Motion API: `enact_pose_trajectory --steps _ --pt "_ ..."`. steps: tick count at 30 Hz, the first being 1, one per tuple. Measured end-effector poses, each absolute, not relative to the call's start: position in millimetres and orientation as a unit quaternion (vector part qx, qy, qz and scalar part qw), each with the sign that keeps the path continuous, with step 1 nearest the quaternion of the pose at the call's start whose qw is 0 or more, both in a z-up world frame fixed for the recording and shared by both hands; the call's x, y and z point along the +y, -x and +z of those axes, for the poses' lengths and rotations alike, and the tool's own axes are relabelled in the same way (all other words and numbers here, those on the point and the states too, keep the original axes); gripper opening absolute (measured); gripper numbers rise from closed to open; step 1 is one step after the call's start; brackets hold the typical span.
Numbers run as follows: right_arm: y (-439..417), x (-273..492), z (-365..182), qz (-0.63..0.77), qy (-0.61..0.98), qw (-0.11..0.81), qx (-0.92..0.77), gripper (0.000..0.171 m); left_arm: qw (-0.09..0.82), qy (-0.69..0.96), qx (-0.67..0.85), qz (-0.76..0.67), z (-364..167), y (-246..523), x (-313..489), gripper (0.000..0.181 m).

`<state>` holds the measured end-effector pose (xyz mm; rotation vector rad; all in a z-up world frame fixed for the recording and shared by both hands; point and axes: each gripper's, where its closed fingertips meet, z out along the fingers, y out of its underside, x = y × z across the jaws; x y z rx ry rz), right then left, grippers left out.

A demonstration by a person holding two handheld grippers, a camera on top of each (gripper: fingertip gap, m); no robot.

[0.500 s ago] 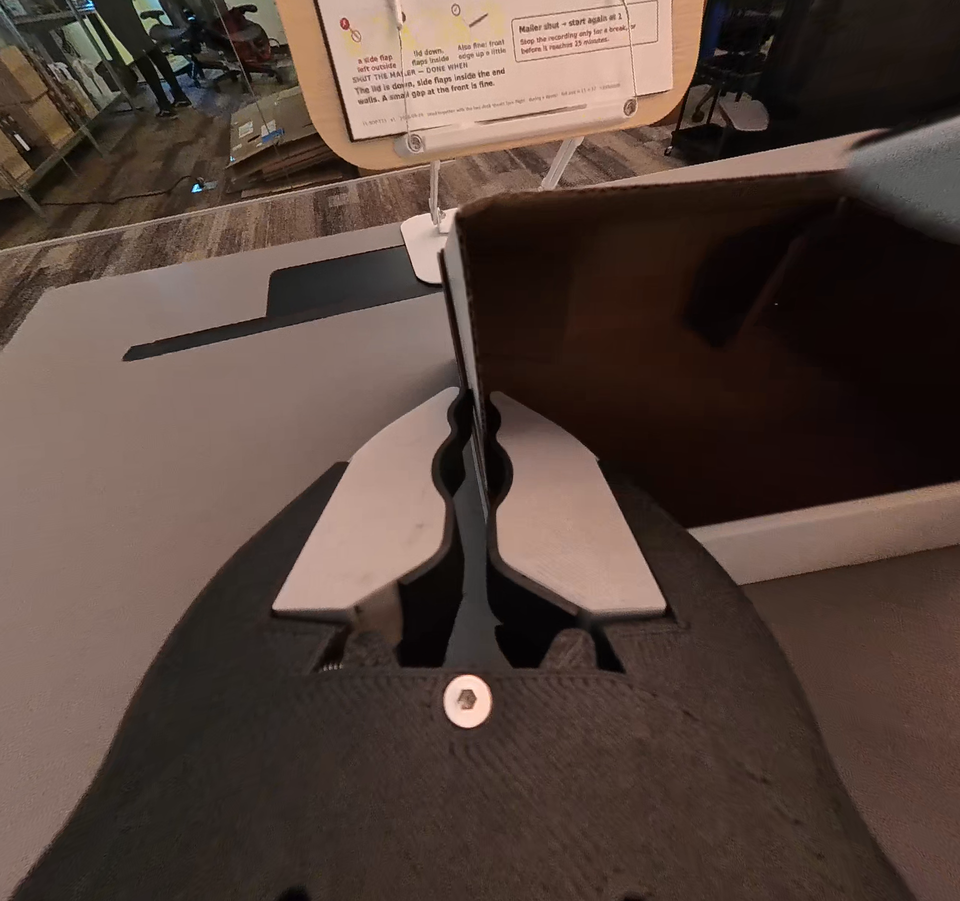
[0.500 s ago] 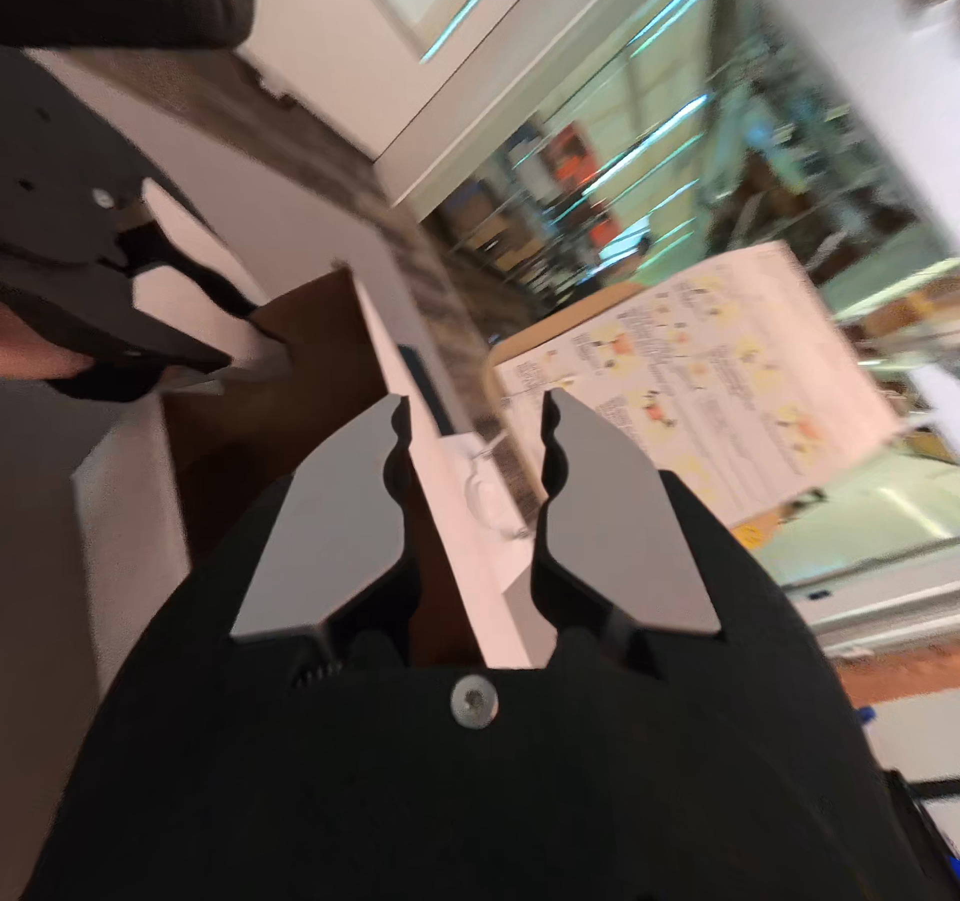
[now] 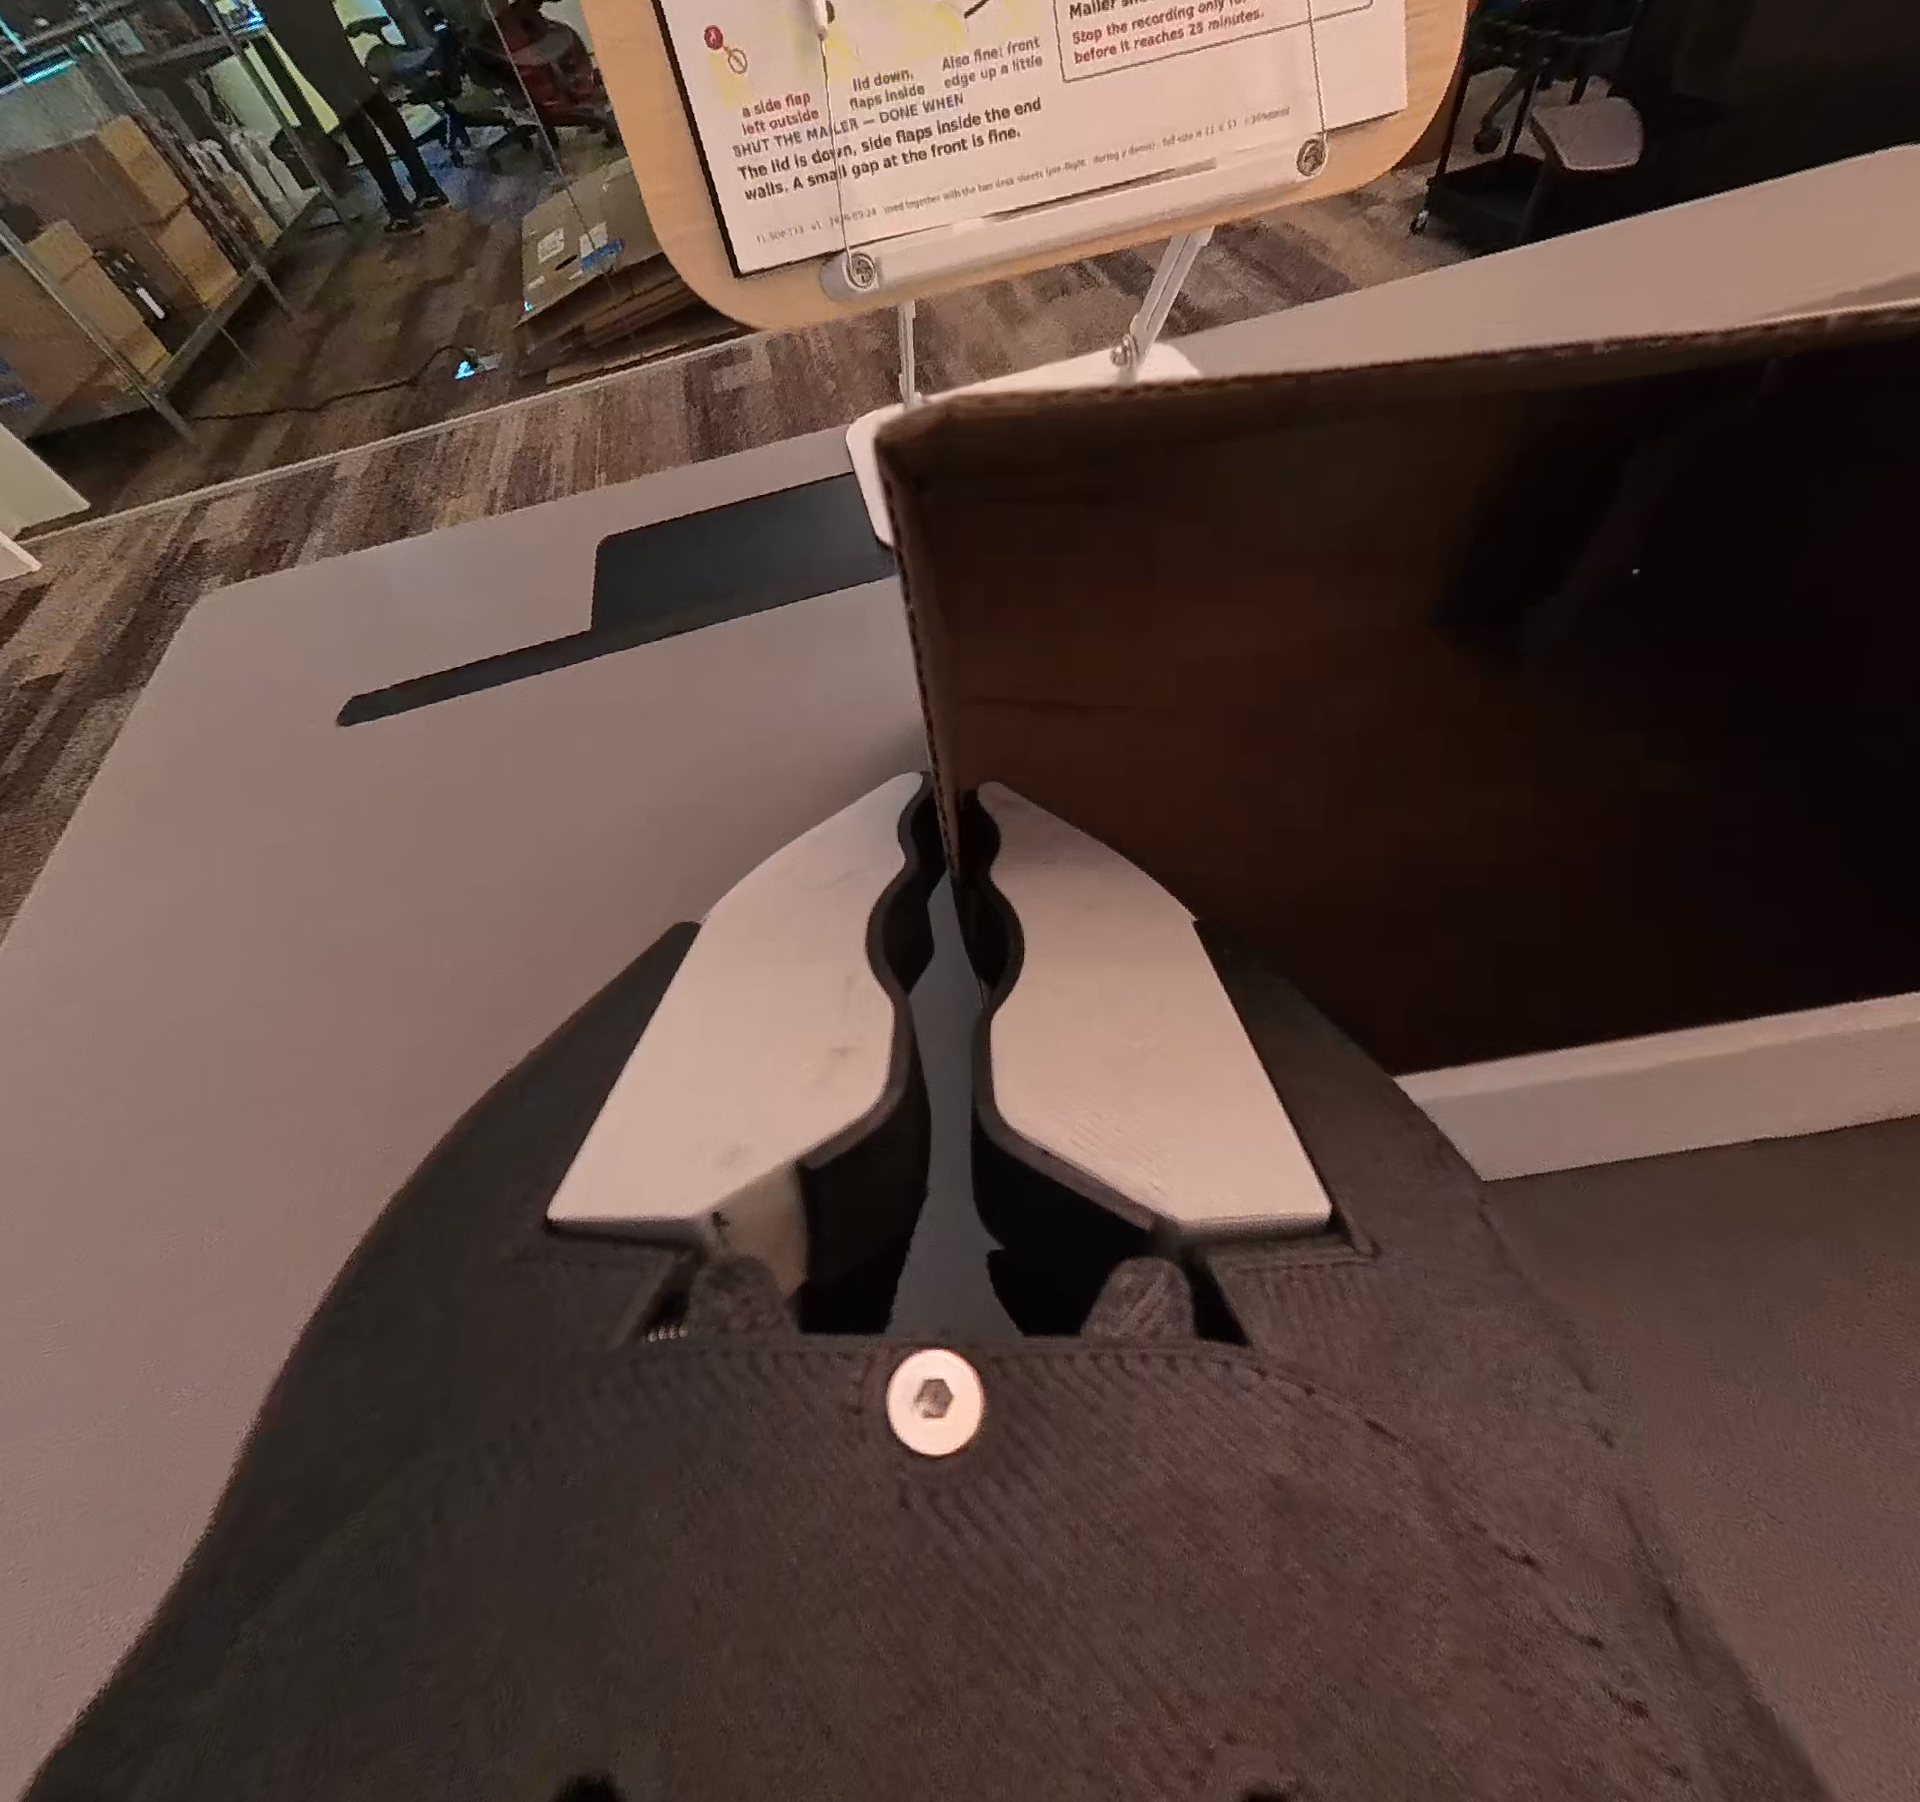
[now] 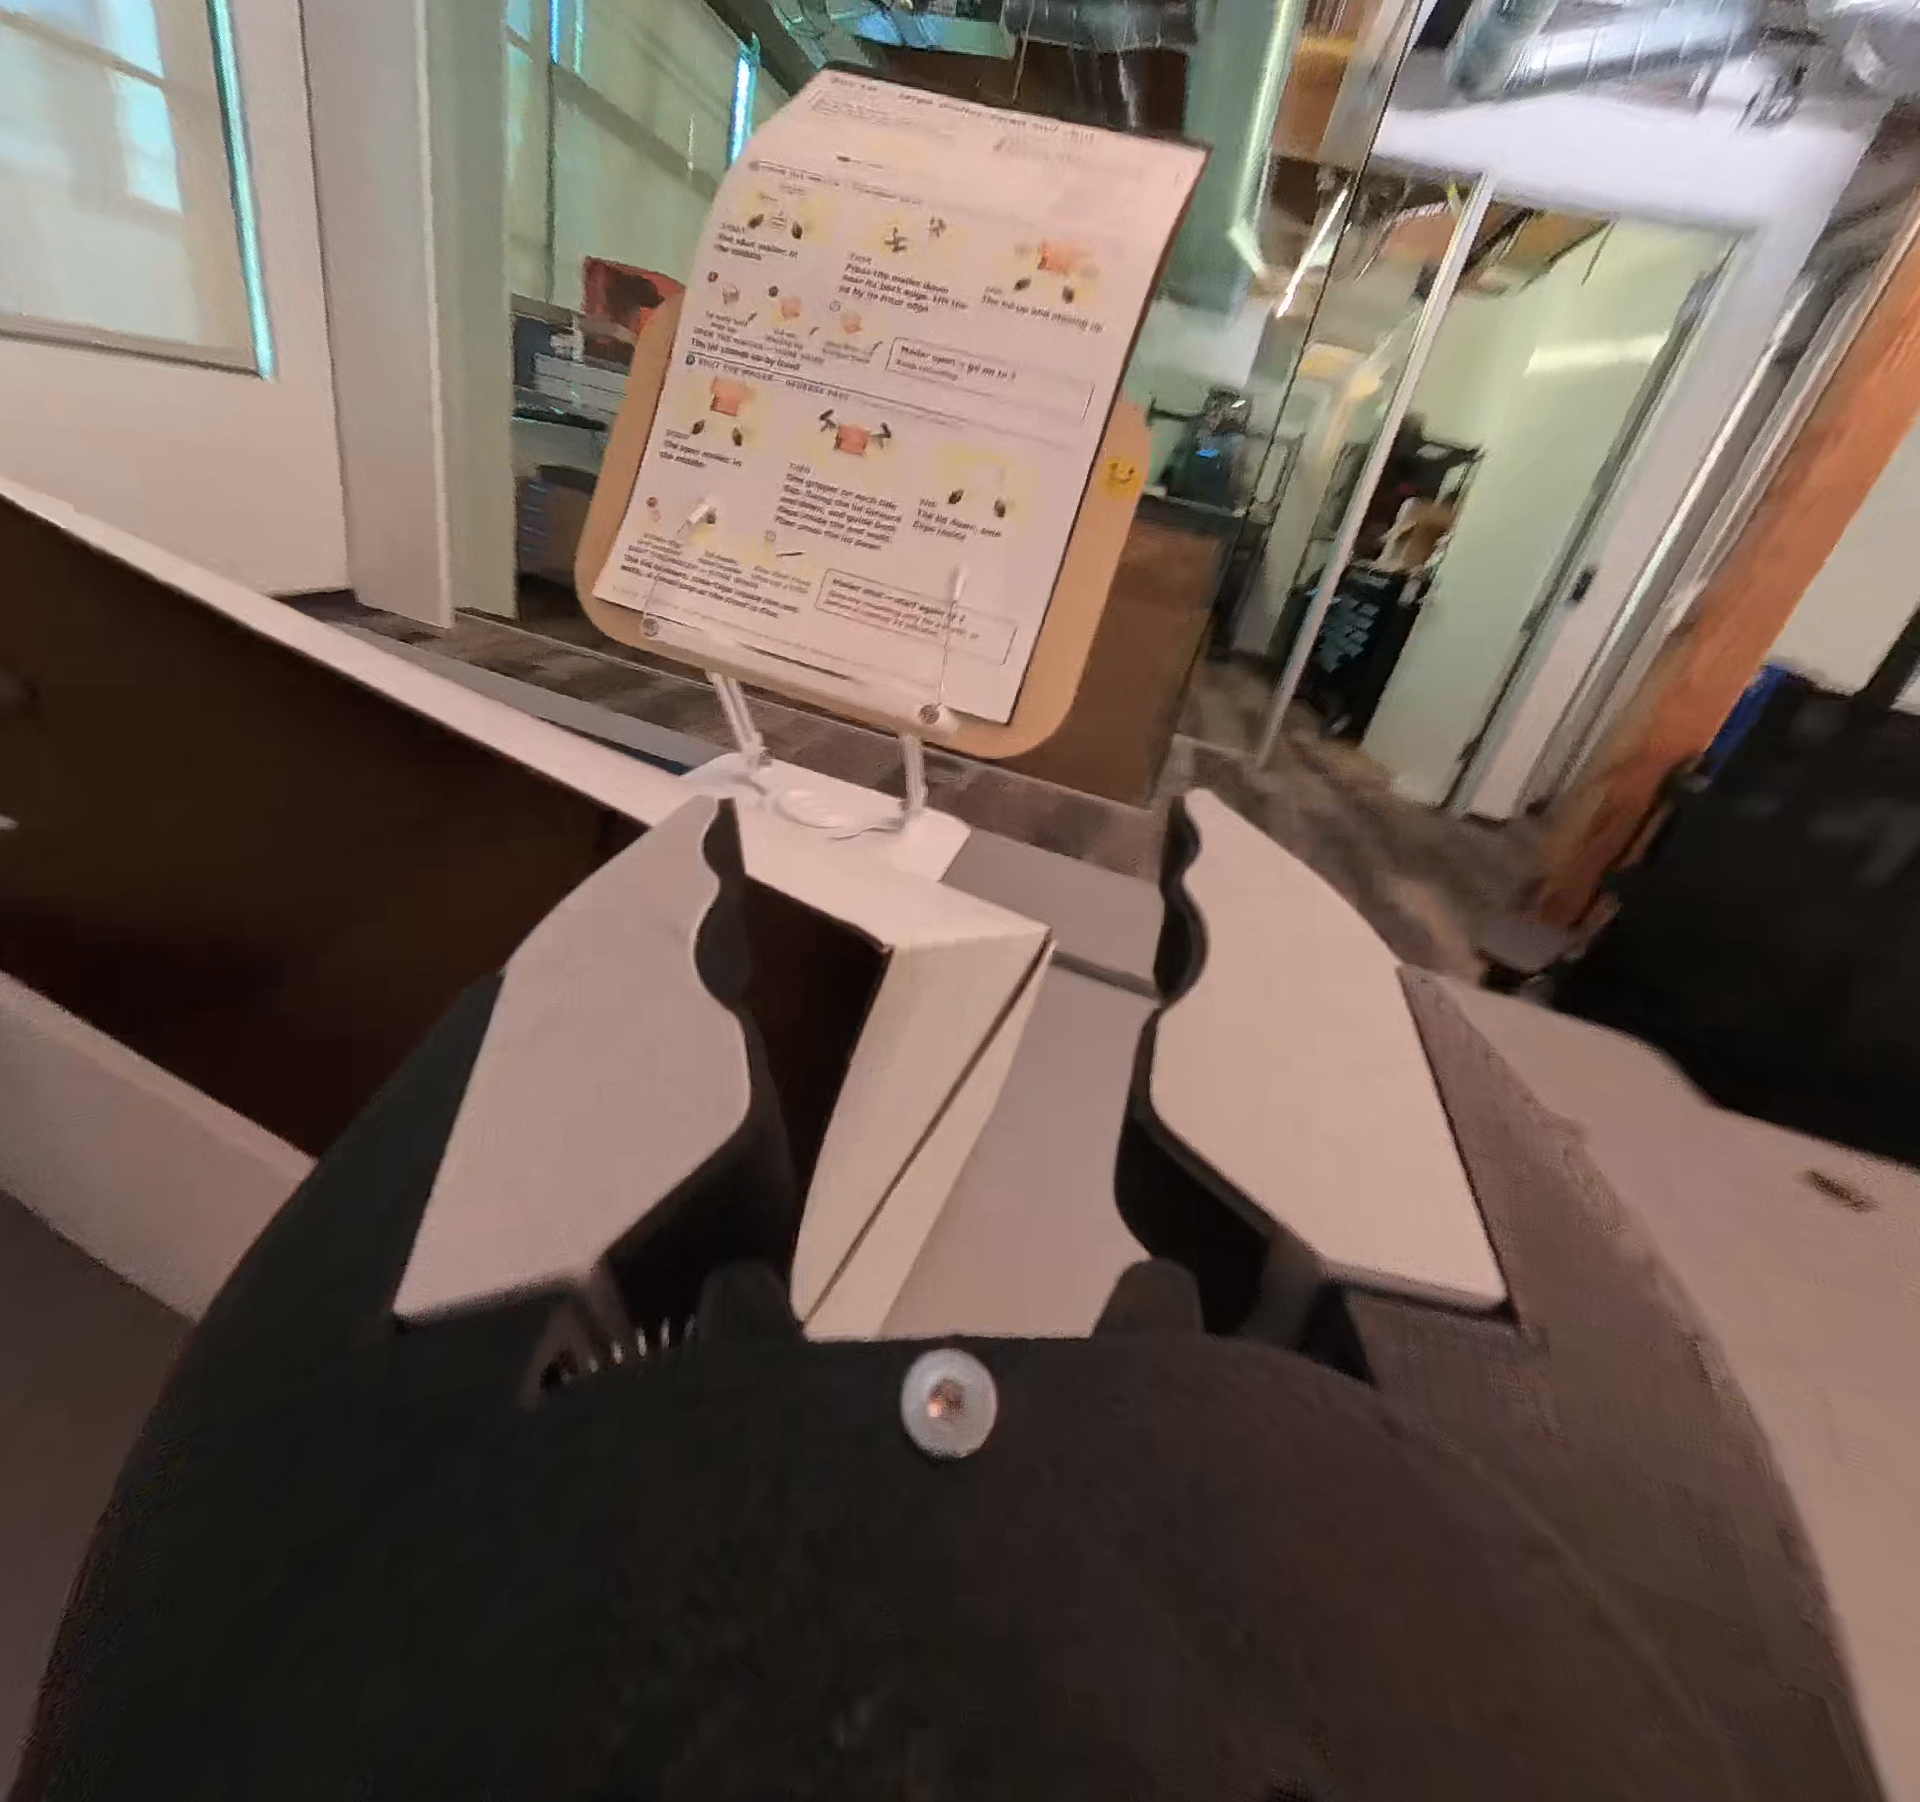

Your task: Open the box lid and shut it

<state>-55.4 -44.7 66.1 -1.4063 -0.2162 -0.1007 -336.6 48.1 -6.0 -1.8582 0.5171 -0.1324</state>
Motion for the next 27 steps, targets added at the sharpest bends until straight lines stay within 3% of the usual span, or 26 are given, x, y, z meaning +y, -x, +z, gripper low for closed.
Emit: enact_pose_trajectory --steps 5,9,12,18,27 --pt "64.5 -53.7 65.4 0.052 0.632 0.767 -0.097 0.074 0.560 0.797 0.220 -0.047 -4.8 337.0 46.4 0.002" --pt "62.7 -55.8 52.0 0.028 0.640 0.758 -0.120 0.072 0.556 0.801 0.217 -0.050 -2.6 339.5 47.9 0.002" --pt "56.7 -34.7 26.3 0.024 0.702 0.702 -0.115 0.067 0.556 0.800 0.218 -0.048 -1.8 338.9 50.1 0.002" --pt "64.5 1.4 16.8 0.011 0.755 0.632 -0.175 0.035 0.558 0.798 0.224 -0.029 -0.7 342.3 53.8 0.003" --pt "59.1 17.2 14.2 -0.040 0.759 0.622 -0.187 0.022 0.578 0.769 0.274 0.007 1.6 343.9 59.9 0.007"
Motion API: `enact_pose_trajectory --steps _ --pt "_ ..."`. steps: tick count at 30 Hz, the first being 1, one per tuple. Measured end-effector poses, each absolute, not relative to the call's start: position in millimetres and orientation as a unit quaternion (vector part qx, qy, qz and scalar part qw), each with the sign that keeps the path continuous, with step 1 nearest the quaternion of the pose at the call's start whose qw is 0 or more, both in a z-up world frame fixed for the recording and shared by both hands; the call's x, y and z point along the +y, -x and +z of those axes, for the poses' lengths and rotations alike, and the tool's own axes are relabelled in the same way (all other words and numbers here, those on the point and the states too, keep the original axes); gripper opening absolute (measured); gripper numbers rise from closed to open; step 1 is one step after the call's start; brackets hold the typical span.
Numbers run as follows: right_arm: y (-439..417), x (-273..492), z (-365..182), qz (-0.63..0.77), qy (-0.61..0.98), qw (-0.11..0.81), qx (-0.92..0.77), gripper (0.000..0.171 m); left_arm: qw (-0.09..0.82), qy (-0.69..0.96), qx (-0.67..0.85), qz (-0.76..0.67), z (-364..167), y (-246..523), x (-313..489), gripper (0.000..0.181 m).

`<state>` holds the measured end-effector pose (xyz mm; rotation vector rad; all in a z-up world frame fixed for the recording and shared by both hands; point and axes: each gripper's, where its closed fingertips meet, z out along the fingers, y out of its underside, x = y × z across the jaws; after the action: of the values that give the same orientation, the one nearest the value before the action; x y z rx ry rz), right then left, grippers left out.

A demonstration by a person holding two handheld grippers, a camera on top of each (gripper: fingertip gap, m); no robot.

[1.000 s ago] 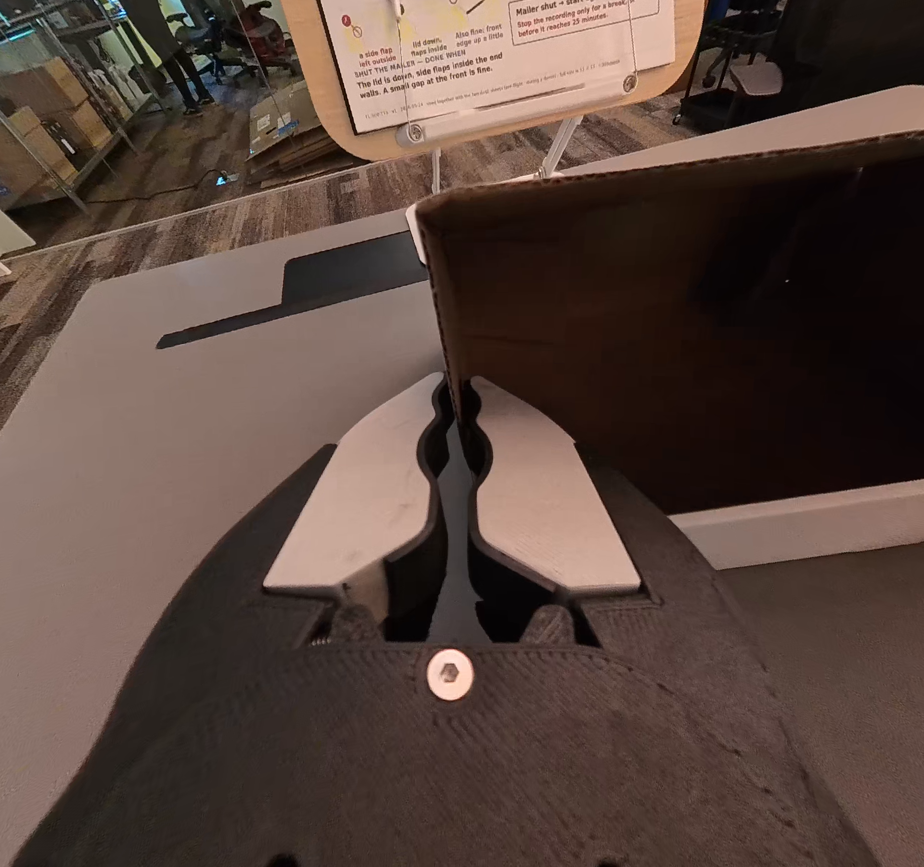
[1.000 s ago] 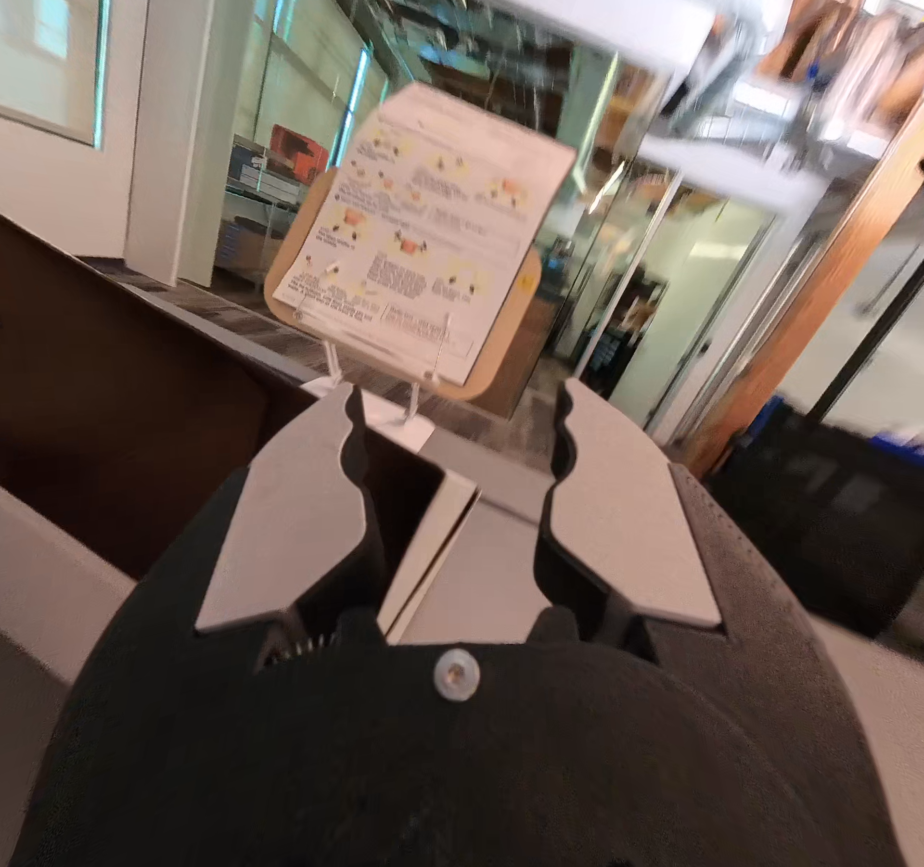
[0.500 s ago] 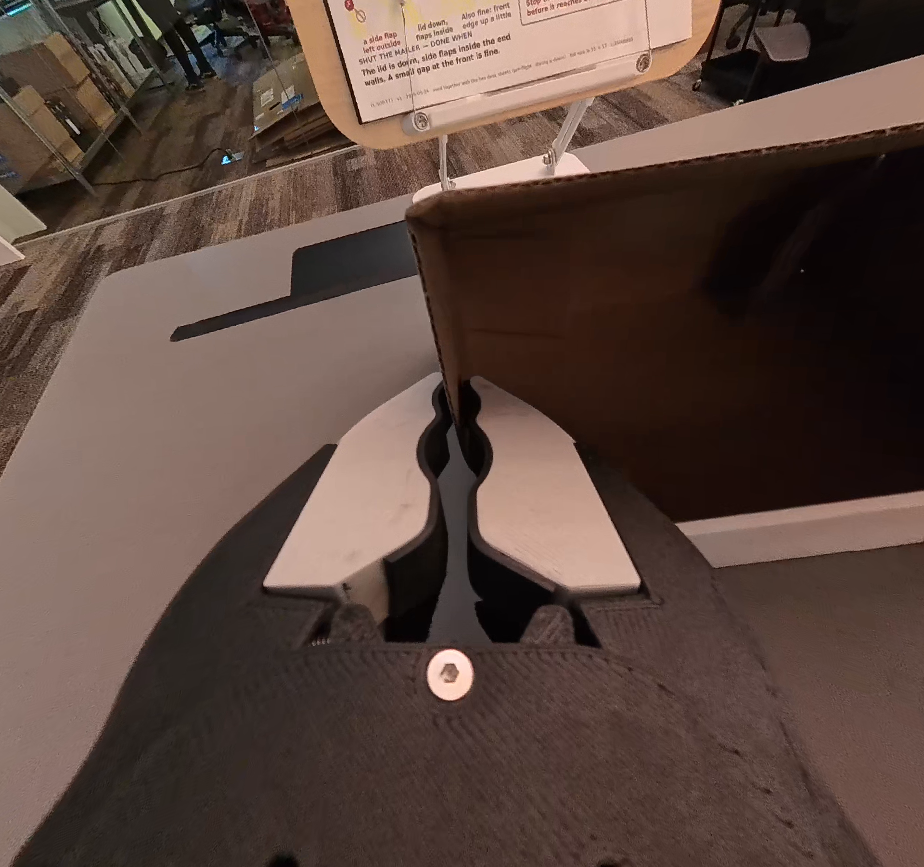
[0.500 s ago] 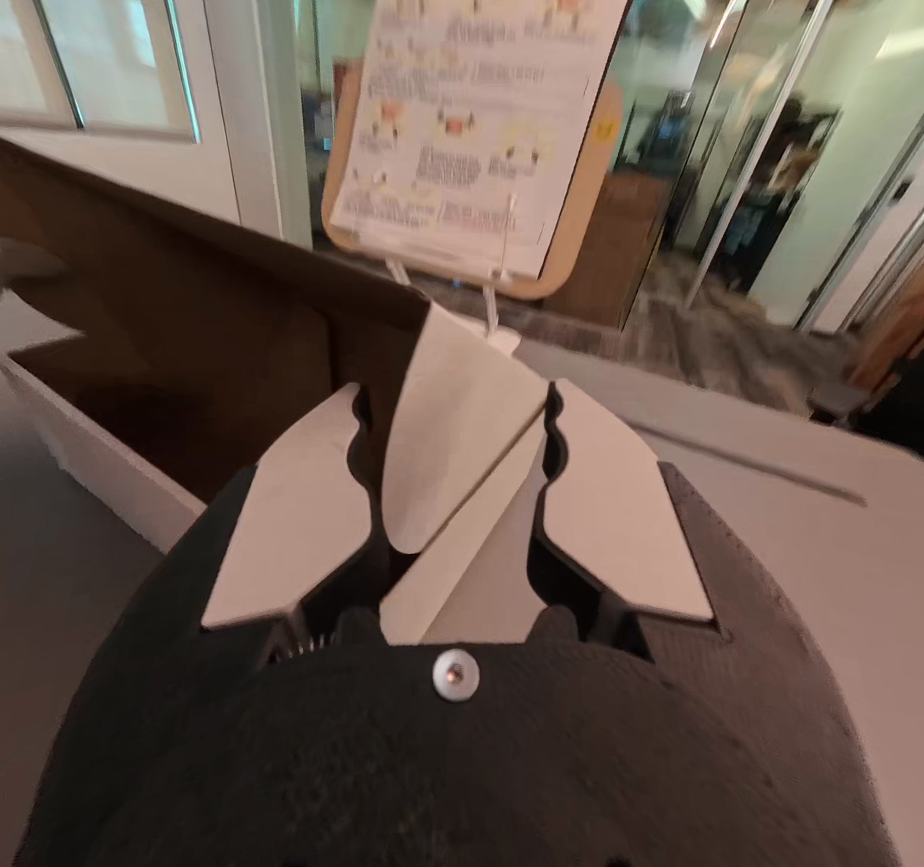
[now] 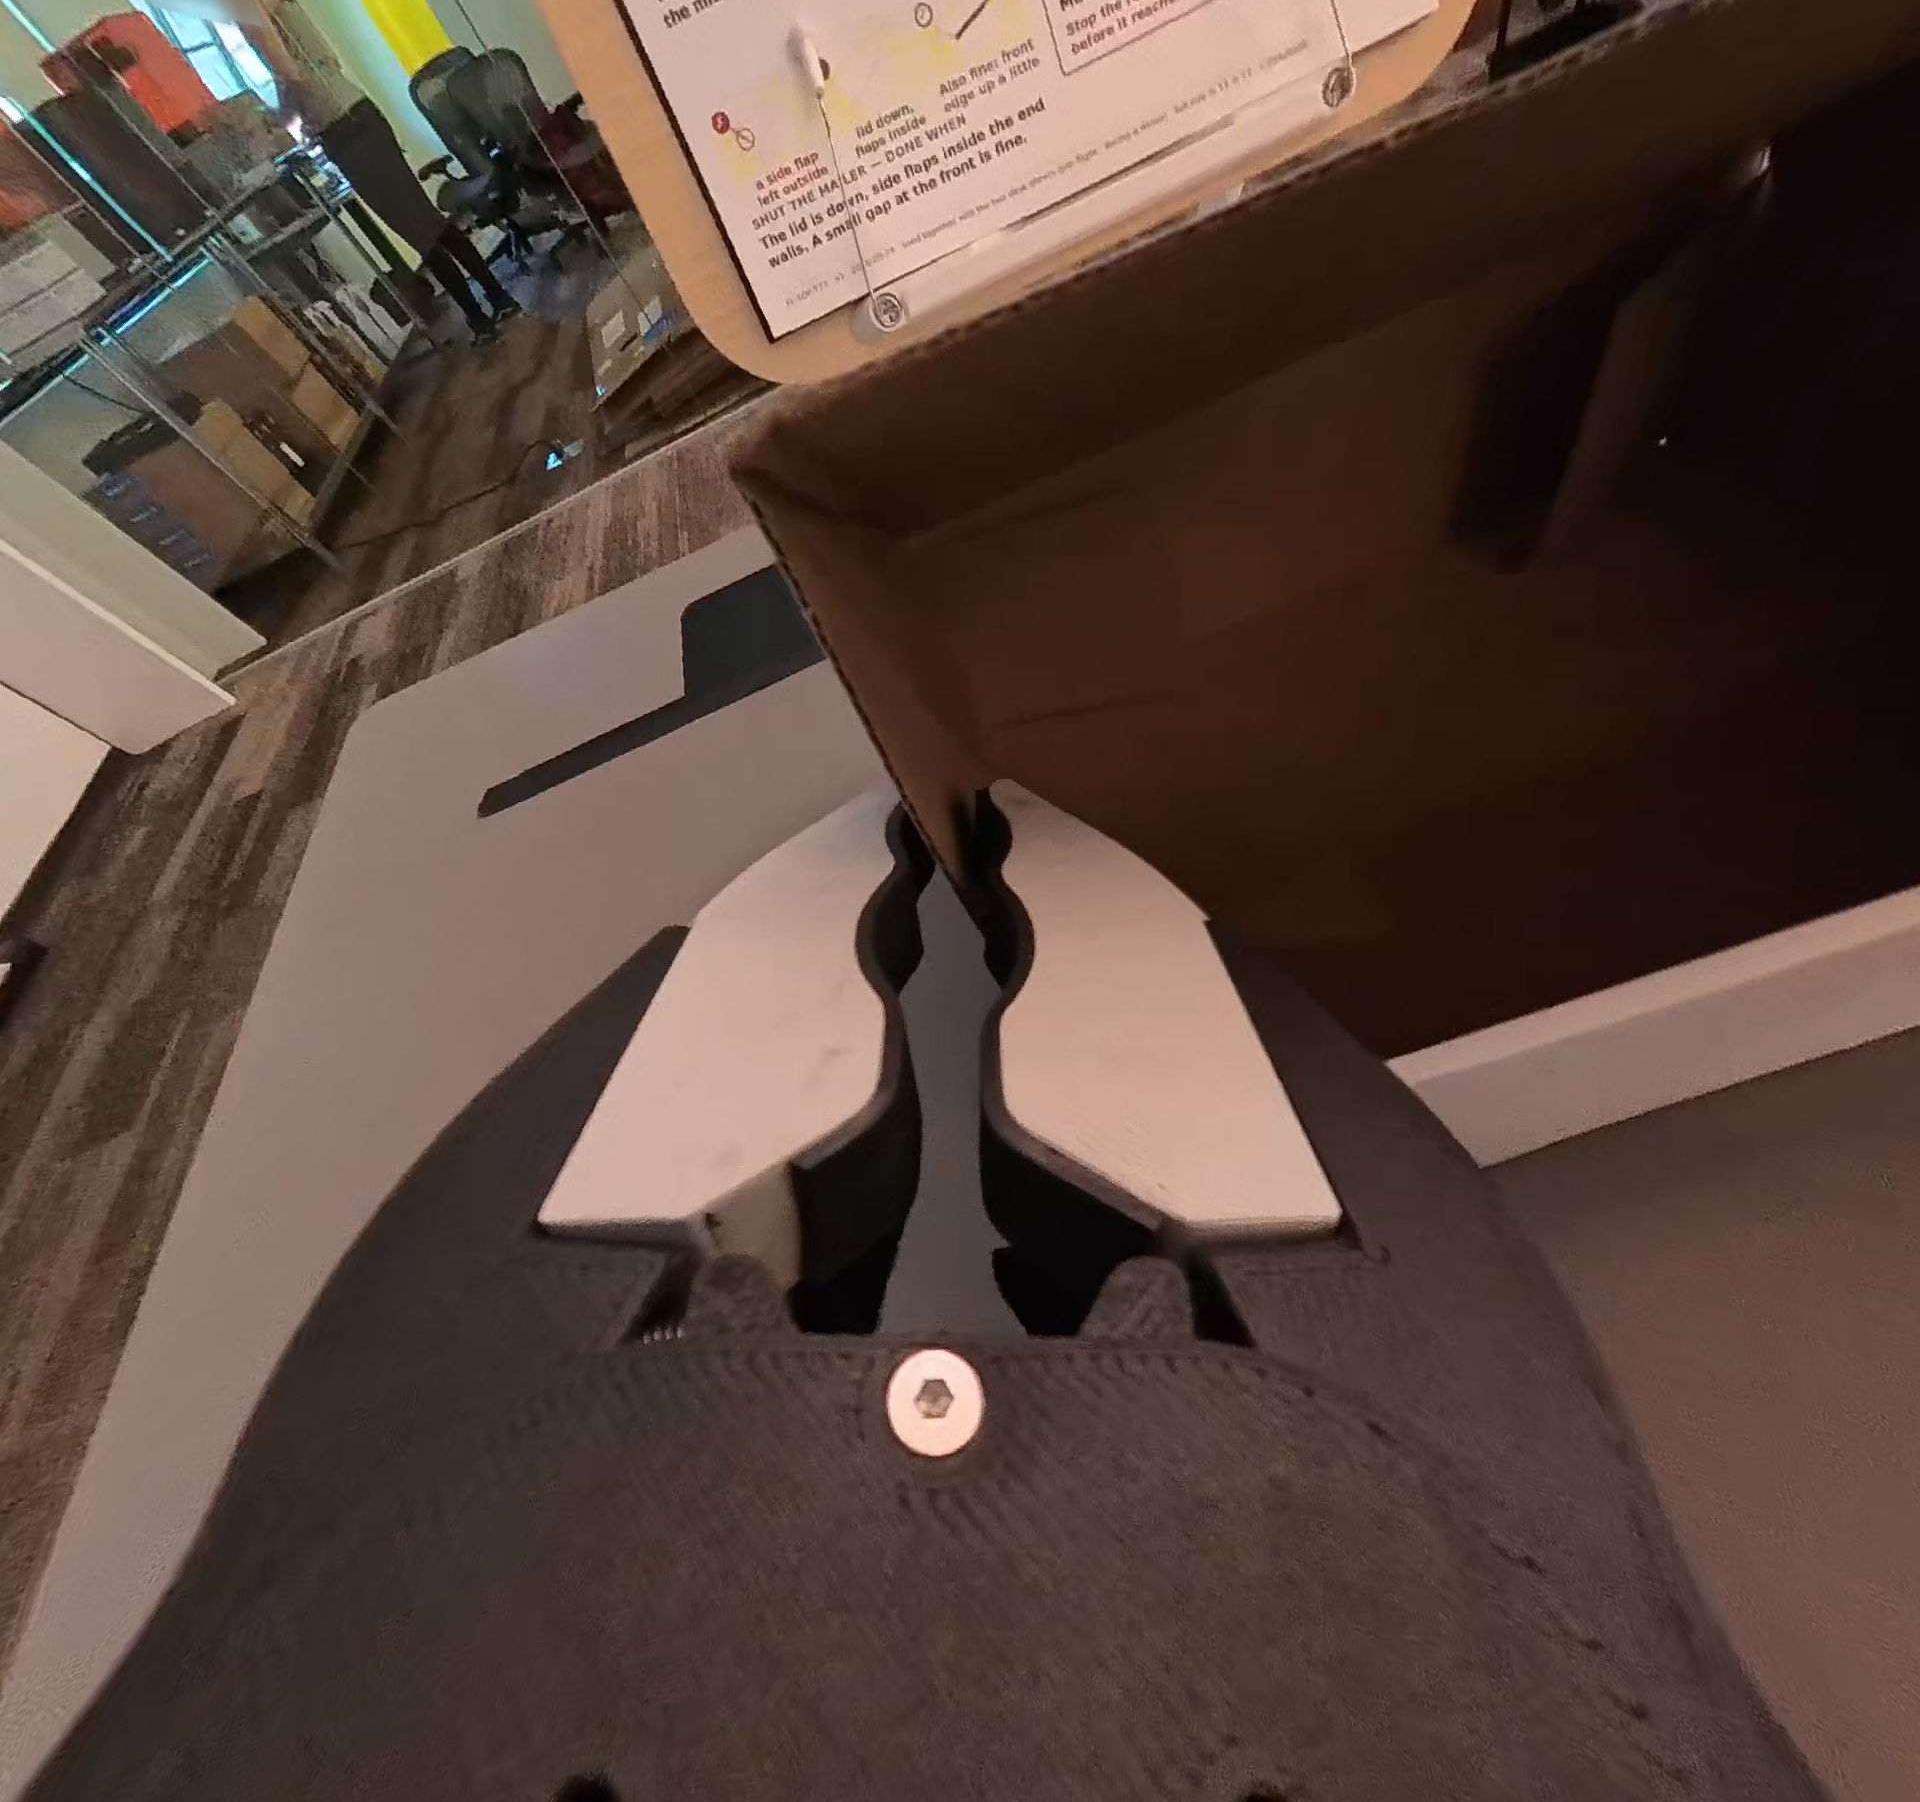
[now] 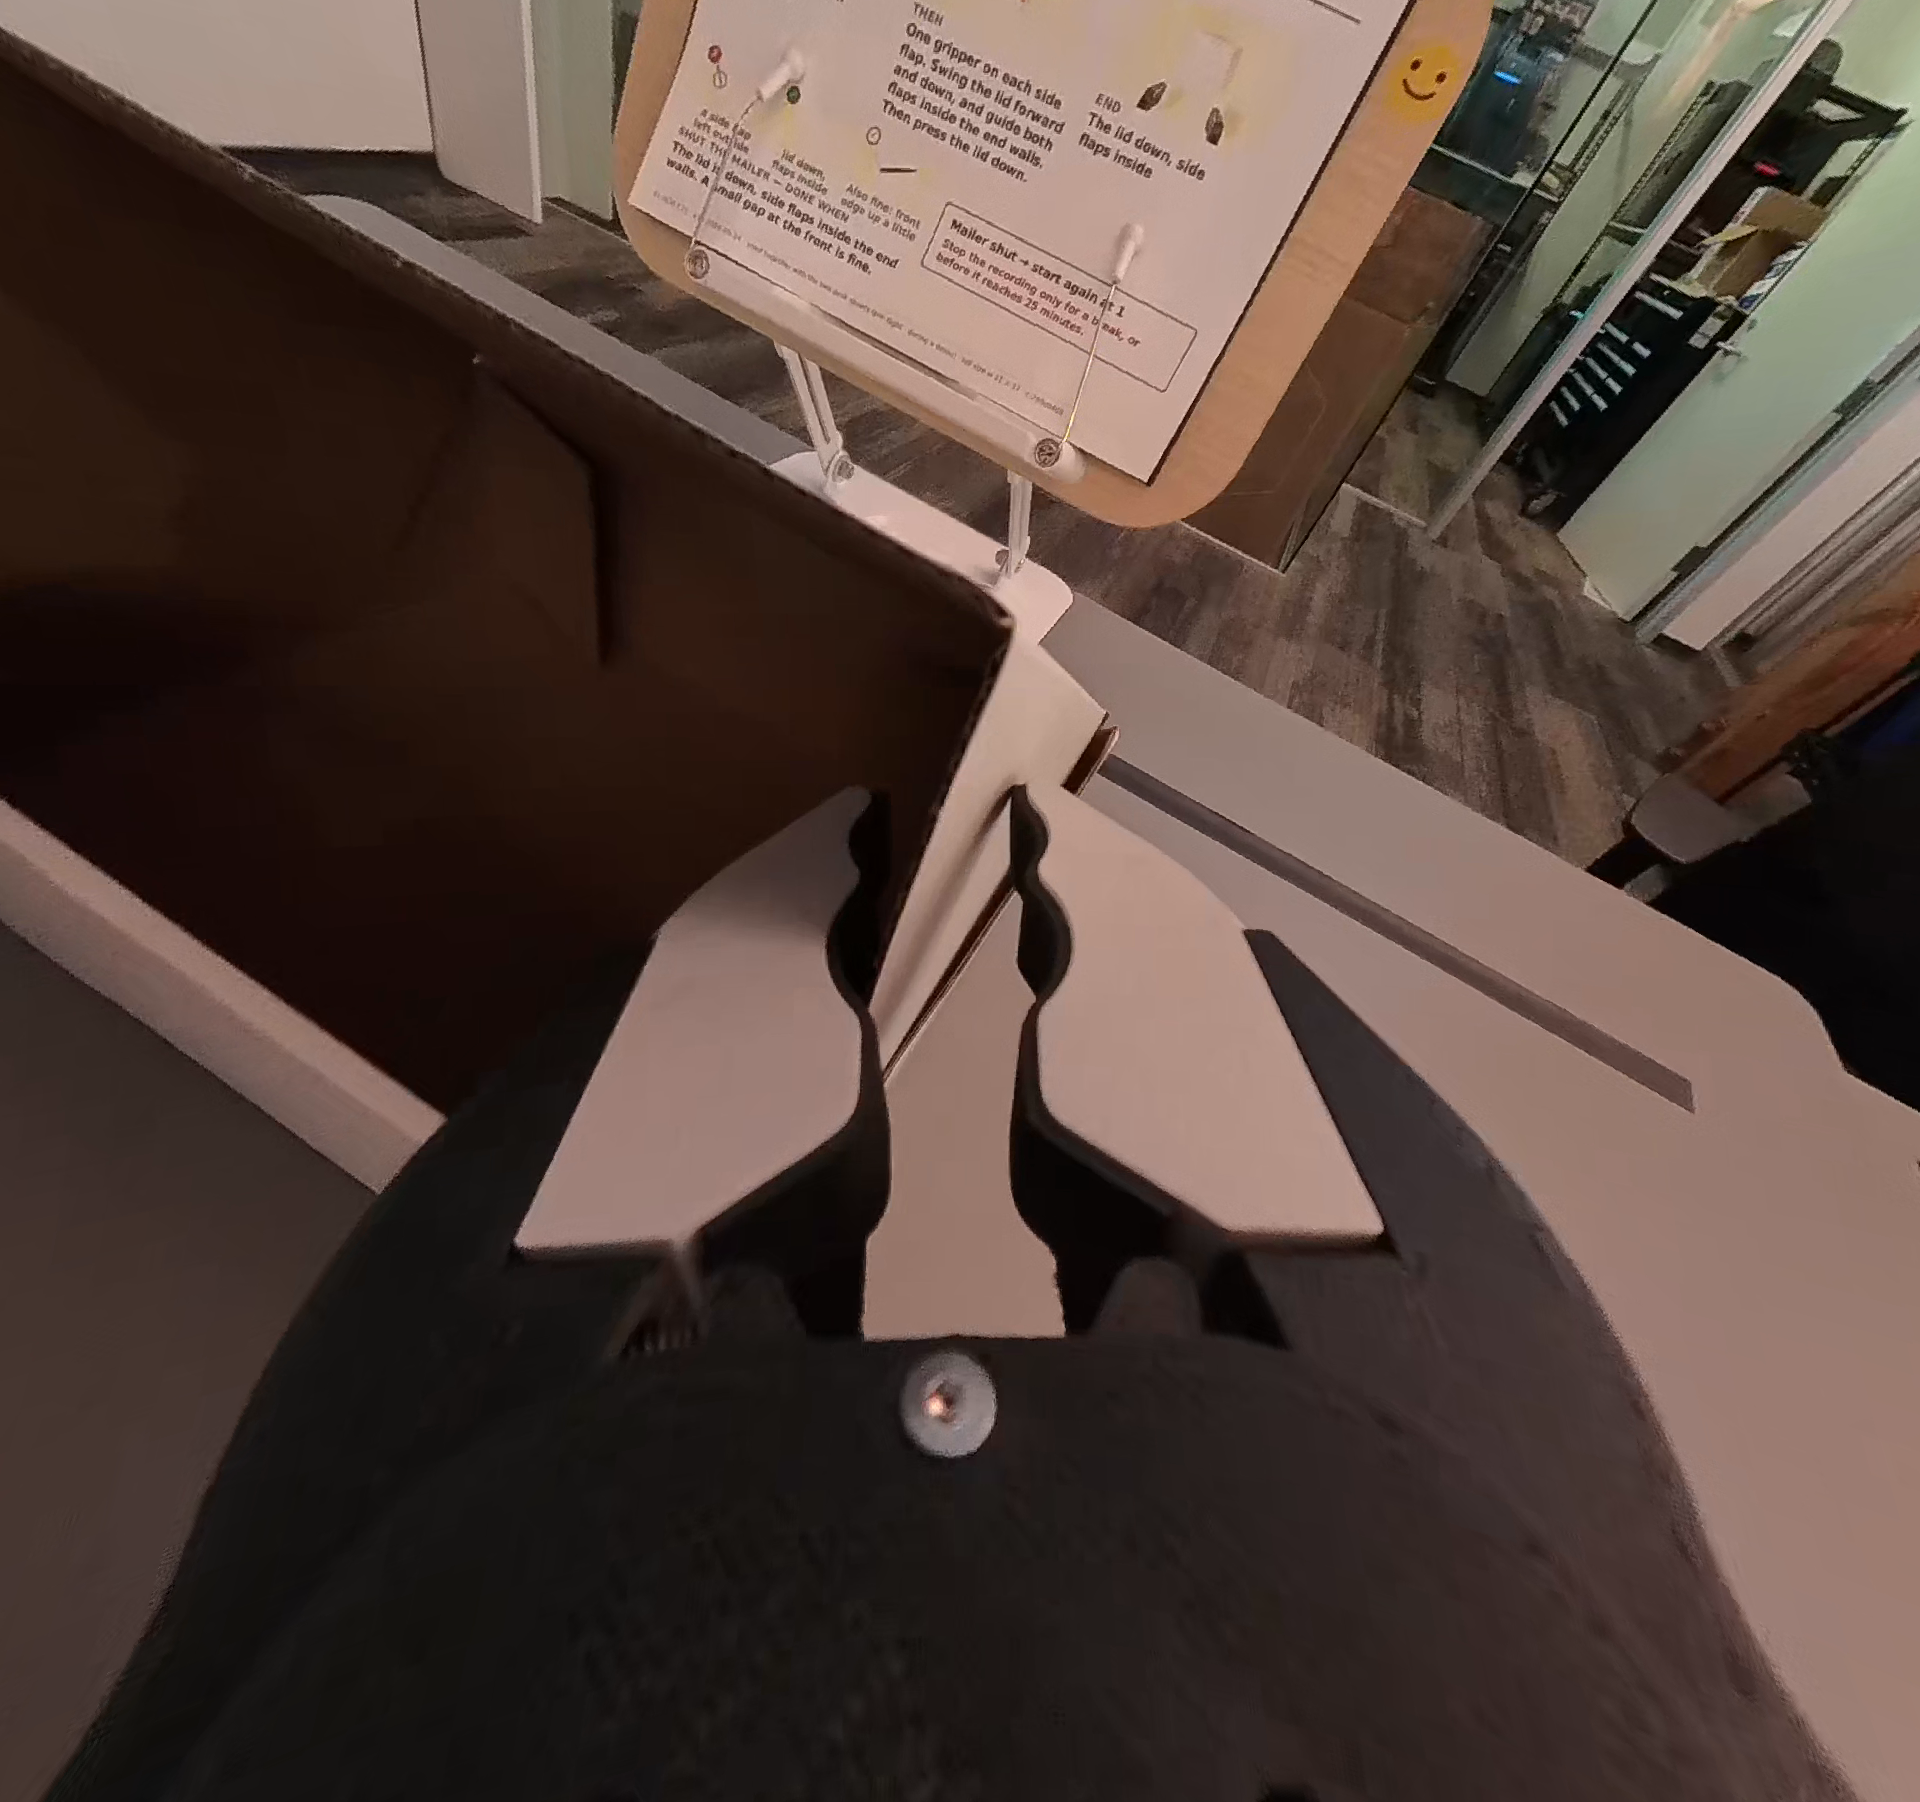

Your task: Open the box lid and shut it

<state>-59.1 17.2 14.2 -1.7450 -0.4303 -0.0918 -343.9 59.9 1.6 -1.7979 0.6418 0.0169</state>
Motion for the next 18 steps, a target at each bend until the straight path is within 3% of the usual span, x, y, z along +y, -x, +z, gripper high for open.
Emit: enact_pose_trajectory --steps 3,11,15,18 --pt "60.4 15.0 14.1 -0.053 0.756 0.623 -0.191 0.021 0.580 0.774 0.256 -0.011 -1.4 343.5 63.1 0.008" --pt "59.2 12.3 10.4 -0.052 0.755 0.626 -0.188 0.021 0.588 0.773 0.238 0.021 -4.4 344.4 69.3 0.038" --pt "56.2 9.2 9.4 -0.052 0.753 0.629 -0.187 0.021 0.588 0.774 0.236 0.021 -7.8 347.2 69.3 0.031" --pt "55.7 7.6 9.7 -0.044 0.751 0.632 -0.188 0.021 0.573 0.780 0.249 -0.036 -12.8 339.7 64.8 0.009"
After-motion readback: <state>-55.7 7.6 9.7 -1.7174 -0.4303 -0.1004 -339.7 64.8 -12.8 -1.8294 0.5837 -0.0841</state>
